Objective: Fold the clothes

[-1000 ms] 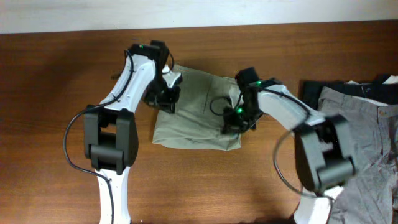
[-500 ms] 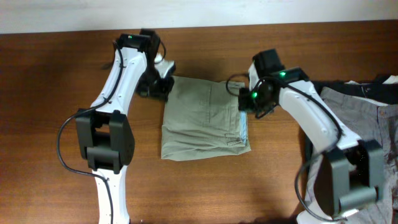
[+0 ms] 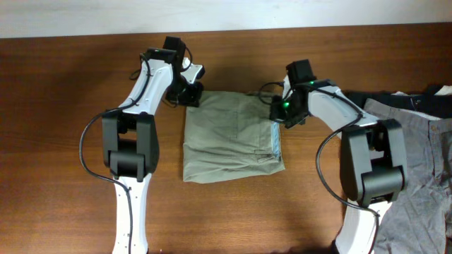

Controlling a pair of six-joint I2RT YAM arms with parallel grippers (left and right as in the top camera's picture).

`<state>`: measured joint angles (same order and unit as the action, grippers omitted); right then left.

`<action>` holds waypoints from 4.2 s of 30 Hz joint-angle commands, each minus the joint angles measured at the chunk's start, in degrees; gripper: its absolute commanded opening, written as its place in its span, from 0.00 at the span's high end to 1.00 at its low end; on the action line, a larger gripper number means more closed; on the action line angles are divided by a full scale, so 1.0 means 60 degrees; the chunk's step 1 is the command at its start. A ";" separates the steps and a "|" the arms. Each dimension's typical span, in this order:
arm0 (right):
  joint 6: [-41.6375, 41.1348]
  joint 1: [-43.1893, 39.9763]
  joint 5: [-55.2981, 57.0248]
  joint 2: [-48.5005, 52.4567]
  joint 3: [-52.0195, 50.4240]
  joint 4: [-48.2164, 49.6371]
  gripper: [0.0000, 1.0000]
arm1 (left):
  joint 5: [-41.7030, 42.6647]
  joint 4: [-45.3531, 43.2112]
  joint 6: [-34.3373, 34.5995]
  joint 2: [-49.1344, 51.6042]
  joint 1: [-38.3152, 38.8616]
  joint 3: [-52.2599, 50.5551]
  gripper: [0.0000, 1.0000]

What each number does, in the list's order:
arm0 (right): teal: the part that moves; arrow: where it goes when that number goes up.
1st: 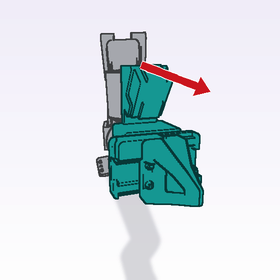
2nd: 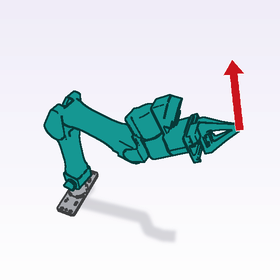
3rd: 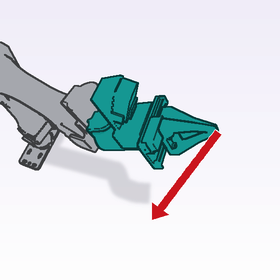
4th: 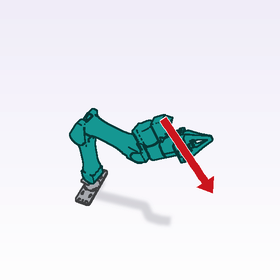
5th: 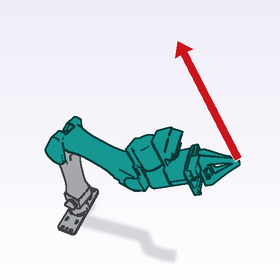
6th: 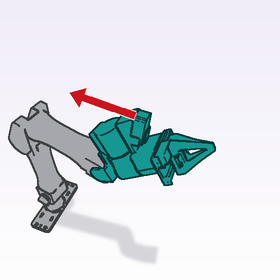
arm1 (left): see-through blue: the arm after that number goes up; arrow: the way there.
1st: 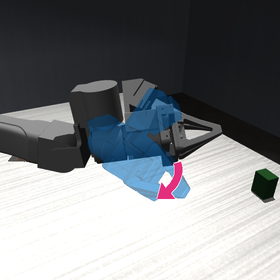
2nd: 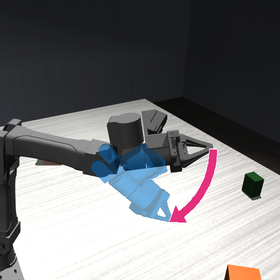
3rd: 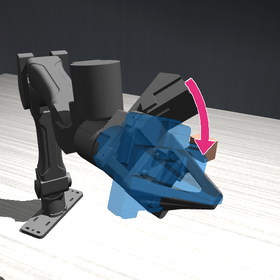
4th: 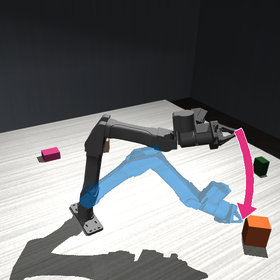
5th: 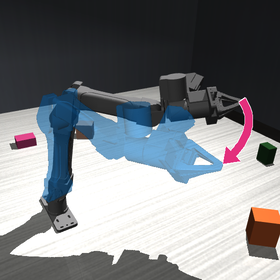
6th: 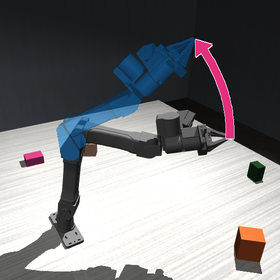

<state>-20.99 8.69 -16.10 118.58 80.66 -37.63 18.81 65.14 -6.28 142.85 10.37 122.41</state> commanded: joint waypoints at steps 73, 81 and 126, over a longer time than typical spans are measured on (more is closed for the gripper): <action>0.0200 0.0288 0.0907 0.0364 0.1406 -0.1800 0.93 | 0.3650 -0.7169 0.9358 -0.5650 0.0211 -1.1846 0.13; 0.0200 0.0288 0.0907 0.0364 0.1406 -0.1982 0.93 | 0.2623 -0.8539 1.0120 -0.5650 0.0452 -1.2291 0.87; 0.0918 0.0229 0.0903 -0.3632 0.1774 -0.3701 0.92 | -0.0124 -0.5836 0.3268 -0.5763 -0.4827 -0.5912 1.00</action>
<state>-15.99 10.24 -11.40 97.67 90.83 -59.83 21.23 27.18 16.38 103.42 -14.61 86.28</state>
